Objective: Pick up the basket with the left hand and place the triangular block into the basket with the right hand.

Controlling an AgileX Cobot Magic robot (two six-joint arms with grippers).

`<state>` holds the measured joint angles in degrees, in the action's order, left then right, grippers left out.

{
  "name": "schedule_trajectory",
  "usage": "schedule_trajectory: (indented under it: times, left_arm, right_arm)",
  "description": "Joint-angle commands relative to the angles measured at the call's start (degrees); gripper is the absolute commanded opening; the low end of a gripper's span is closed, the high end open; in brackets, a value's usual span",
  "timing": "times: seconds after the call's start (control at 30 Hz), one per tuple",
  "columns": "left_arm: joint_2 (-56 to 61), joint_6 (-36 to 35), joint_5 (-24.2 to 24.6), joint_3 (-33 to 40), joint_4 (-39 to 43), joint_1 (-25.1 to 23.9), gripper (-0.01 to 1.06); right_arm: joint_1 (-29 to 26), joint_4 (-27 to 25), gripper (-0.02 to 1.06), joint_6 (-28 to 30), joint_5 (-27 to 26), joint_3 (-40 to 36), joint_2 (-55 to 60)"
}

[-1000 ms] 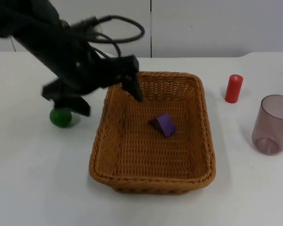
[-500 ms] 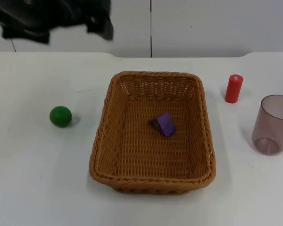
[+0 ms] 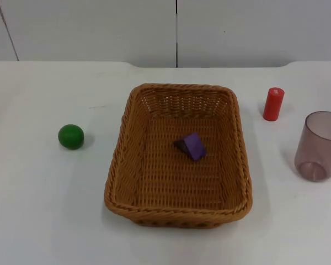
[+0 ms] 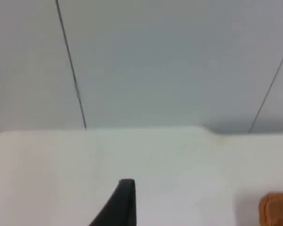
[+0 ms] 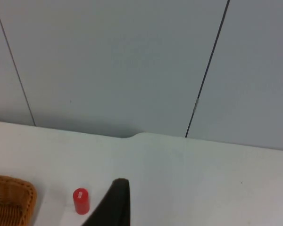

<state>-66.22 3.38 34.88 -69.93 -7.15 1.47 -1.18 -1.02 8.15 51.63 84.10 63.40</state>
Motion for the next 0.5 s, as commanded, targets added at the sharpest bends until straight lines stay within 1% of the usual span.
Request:
schedule_trajectory:
  times: [0.0,0.17,0.27,0.3,0.4,0.43,0.47]
  left_arm:
    - [0.63,3.13,1.63,-2.74,-4.22,-0.94,1.05]
    - [0.63,2.59,2.31,-3.50,-3.50,-0.94,1.05]
    - [0.63,-0.18,1.74,-3.50,0.33,-0.94,1.05]
    - [0.63,-0.18,1.74,-3.50,0.33,-0.94,1.05]
    - [0.53,-8.42,2.70,-3.50,8.37,-0.94,1.05]
    - [0.53,-8.42,2.70,-3.50,8.37,-0.94,1.05]
    - [0.53,-10.53,2.86,-3.50,10.49,-0.94,1.05]
  right_arm:
    - [-0.29,-0.62,0.98,0.48,0.06,-1.08,-0.35]
    - [-0.29,-0.62,0.98,0.48,-0.22,-3.31,-0.35]
    - [-0.29,-0.62,0.98,0.35,-1.28,-3.67,-0.35]
    - [-0.29,-0.62,0.98,0.35,-1.28,-3.67,-0.35]
    - [-0.29,-0.51,0.98,0.35,-2.85,-3.67,-0.35]
    - [-0.29,-0.51,0.98,0.35,-2.85,-3.67,-0.35]
    - [-0.29,-0.51,0.98,-0.07,-2.85,-3.67,-0.35]
